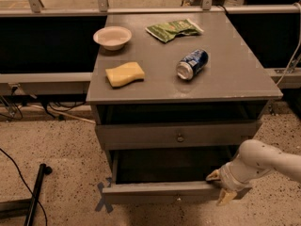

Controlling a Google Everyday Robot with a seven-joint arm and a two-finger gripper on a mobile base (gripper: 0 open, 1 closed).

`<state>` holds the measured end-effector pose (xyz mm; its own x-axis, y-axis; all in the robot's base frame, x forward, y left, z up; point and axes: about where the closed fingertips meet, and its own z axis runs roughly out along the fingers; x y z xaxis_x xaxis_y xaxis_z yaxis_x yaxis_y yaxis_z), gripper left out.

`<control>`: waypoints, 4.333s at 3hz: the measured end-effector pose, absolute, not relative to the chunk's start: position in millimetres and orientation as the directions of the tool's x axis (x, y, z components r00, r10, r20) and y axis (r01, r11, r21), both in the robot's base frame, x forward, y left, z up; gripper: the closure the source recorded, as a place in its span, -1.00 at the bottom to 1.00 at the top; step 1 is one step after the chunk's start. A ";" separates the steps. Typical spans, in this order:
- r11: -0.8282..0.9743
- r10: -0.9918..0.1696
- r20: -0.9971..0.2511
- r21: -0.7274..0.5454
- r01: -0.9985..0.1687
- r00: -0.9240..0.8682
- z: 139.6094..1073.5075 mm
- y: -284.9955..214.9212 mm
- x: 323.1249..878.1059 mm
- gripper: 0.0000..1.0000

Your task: Open middle drawer

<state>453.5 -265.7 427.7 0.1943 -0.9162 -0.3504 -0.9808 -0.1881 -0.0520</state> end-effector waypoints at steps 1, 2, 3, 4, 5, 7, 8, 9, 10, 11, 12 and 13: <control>-0.182 -0.929 -0.329 0.004 -0.983 0.170 416.1 -268.1 447.5 -0.24; -0.194 -0.933 -0.317 0.046 -0.980 0.170 419.1 -271.8 434.4 -0.24; -0.210 -0.933 -0.312 0.065 -0.975 0.180 436.9 -276.4 419.2 -0.16; -0.222 -0.931 -0.306 0.046 -0.974 0.197 459.7 -277.3 414.9 -0.18; -0.228 -0.934 -0.283 -0.001 -0.974 0.219 478.2 -271.7 429.8 0.18; -0.237 -0.943 -0.221 -0.081 -0.968 0.250 471.7 -253.3 485.5 1.00; -0.224 -0.939 -0.252 -0.064 -0.973 0.233 431.2 -251.1 502.4 1.00; -0.219 -0.924 -0.313 -0.037 -0.975 0.220 401.2 -258.3 497.1 1.00; -0.233 -0.908 -0.358 0.002 -0.972 0.217 369.4 -268.7 485.5 1.00; -0.273 -0.885 -0.400 0.034 -0.961 0.237 361.0 -272.1 465.8 1.00; -0.314 -0.855 -0.447 0.046 -0.948 0.261 375.1 -275.2 429.9 1.00; -0.319 -0.851 -0.454 0.047 -0.946 0.265 377.6 -275.2 425.5 1.00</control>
Offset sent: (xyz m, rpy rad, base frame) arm -0.0325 -0.0126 -0.0001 -0.0821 0.1287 0.0216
